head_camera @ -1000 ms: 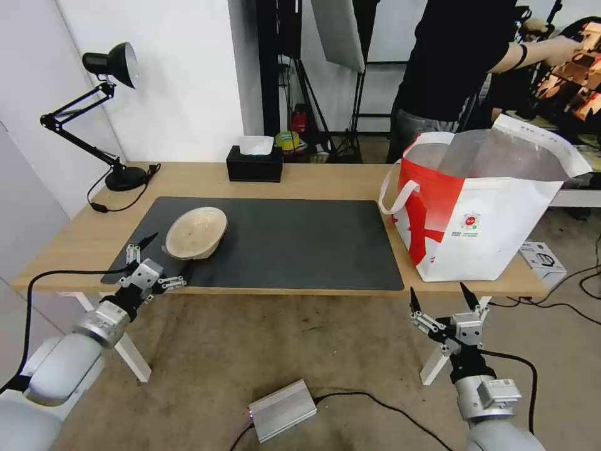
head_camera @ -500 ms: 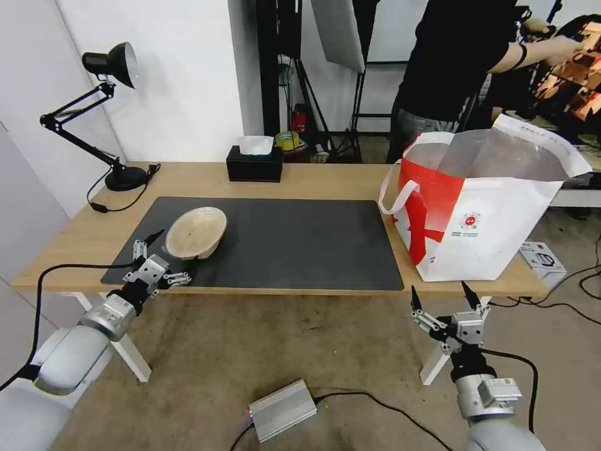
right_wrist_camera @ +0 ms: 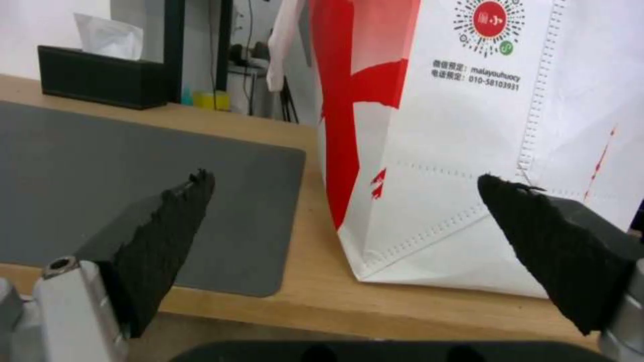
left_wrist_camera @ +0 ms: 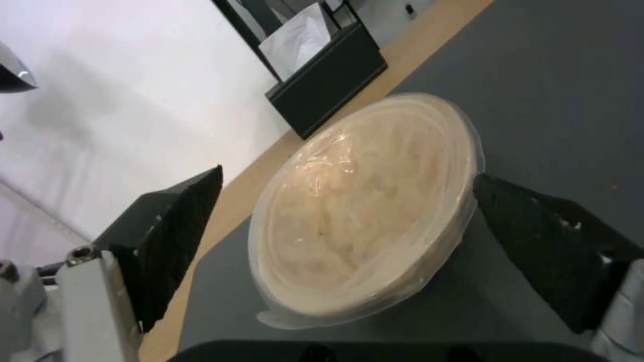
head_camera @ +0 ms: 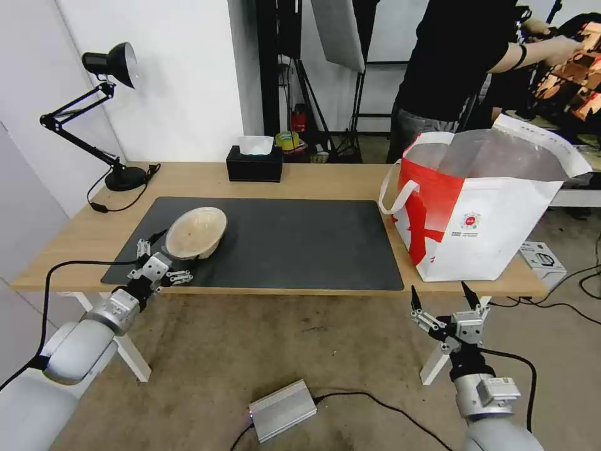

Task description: Pick up the trash from the table and place it into the takeout bag.

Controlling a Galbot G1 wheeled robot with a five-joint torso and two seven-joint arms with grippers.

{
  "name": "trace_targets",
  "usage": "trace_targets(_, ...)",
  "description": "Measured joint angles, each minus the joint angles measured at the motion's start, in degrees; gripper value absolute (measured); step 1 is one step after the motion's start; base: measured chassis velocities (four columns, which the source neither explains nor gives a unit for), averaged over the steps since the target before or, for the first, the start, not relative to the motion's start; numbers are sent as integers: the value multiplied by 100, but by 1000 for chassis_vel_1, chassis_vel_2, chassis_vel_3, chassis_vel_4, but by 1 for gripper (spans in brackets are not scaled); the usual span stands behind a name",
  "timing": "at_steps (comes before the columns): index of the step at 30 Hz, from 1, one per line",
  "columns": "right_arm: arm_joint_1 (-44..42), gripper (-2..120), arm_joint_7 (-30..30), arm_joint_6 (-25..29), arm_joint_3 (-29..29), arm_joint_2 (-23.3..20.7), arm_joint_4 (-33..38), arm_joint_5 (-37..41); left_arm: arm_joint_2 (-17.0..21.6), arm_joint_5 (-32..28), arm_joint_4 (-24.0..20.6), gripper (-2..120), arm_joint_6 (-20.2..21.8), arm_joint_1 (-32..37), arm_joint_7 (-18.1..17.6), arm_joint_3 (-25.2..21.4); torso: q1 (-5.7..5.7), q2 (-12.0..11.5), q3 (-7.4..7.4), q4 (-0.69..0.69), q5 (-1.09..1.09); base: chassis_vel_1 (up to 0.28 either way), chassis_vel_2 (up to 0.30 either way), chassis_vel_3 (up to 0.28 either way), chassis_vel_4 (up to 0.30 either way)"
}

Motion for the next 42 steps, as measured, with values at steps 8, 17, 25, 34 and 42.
trace_targets(8, 11, 100, -2, -1, 7, 9, -16, -3, 0, -2, 42, 100, 0, -97, 2, 101, 0, 1, 0, 0, 0, 0, 0, 0, 0)
trace_targets(17, 27, 100, -4, -2, 7, 21, -53, -12, 21, -39, -18, 100, -3, -136, 2, 107, 0, 1, 0, 0, 0, 0, 0, 0, 0)
trace_targets(25, 33, 100, -5, -4, -6, 40, -58, -28, 16, -64, -35, 100, -5, -188, 3, 159, 0, 1, 0, 0, 0, 0, 0, 0, 0)
trace_targets(34, 22, 100, -5, -5, -5, 61, -54, -51, -36, -69, 65, 100, -5, -401, 3, 445, 0, 1, 0, 0, 0, 0, 0, 0, 0)
trace_targets(42, 4, 100, -6, -7, 1, 102, -23, -92, -88, -67, 212, 100, -5, -584, 3, 691, 0, 0, 0, 0, 0, 0, 0, 0, 0)
